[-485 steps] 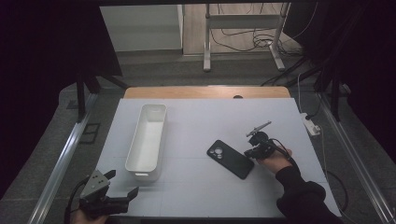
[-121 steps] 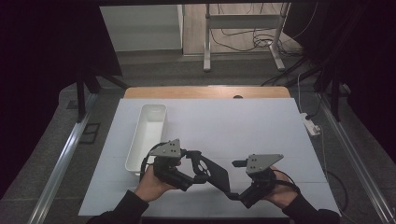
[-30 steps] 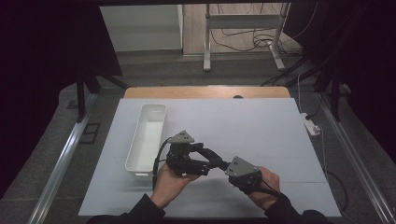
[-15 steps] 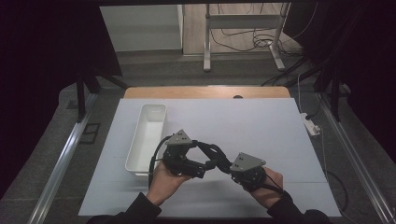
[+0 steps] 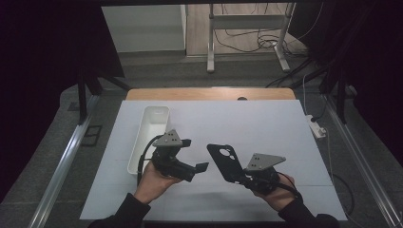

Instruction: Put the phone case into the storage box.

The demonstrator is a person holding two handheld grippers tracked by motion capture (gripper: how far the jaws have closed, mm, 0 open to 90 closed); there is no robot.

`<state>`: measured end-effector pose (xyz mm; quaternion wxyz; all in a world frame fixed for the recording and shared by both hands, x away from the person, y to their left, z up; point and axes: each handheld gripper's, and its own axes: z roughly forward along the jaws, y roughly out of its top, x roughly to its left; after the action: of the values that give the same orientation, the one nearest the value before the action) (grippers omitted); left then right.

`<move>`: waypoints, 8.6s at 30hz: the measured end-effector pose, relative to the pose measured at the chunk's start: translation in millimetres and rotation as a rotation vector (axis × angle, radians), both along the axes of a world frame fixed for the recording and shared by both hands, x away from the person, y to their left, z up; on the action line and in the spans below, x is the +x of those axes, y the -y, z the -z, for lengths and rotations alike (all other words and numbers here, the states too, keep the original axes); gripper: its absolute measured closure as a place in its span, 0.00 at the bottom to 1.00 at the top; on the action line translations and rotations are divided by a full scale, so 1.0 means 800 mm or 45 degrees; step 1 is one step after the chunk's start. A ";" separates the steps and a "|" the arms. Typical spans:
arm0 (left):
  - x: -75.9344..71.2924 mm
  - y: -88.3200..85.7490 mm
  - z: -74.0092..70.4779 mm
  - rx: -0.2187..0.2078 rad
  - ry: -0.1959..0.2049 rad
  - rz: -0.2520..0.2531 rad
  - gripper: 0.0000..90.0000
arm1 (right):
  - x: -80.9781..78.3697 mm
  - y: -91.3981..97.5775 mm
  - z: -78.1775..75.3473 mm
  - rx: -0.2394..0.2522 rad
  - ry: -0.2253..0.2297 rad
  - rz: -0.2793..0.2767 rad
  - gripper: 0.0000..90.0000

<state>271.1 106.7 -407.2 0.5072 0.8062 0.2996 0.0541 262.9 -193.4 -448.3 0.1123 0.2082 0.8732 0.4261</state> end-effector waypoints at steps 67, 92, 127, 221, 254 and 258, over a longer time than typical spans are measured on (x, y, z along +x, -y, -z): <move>-0.010 0.001 -0.009 -0.132 0.033 0.127 0.93 | -0.005 -0.018 0.008 -0.002 -0.050 -0.059 0.69; -0.006 -0.016 -0.022 0.015 0.084 -0.019 0.93 | -0.006 0.000 0.005 -0.004 -0.083 0.011 0.13; 0.016 -0.092 -0.063 0.070 0.109 -0.184 0.93 | -0.027 0.122 0.012 -0.060 -0.171 0.385 0.00; 0.140 -0.212 -0.038 0.266 0.127 -0.479 0.93 | -0.050 0.171 0.006 -0.022 -0.196 0.571 0.00; 0.195 -0.212 -0.003 0.294 0.150 -0.505 0.93 | -0.051 0.171 0.006 -0.021 -0.202 0.555 0.00; 0.200 -0.214 0.001 0.289 0.158 -0.497 0.93 | -0.051 0.172 0.006 -0.023 -0.204 0.555 0.00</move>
<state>431.1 277.5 -408.3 0.4106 0.7800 0.4101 0.2342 222.5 -330.7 -453.1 0.1339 0.4240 0.8174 0.3662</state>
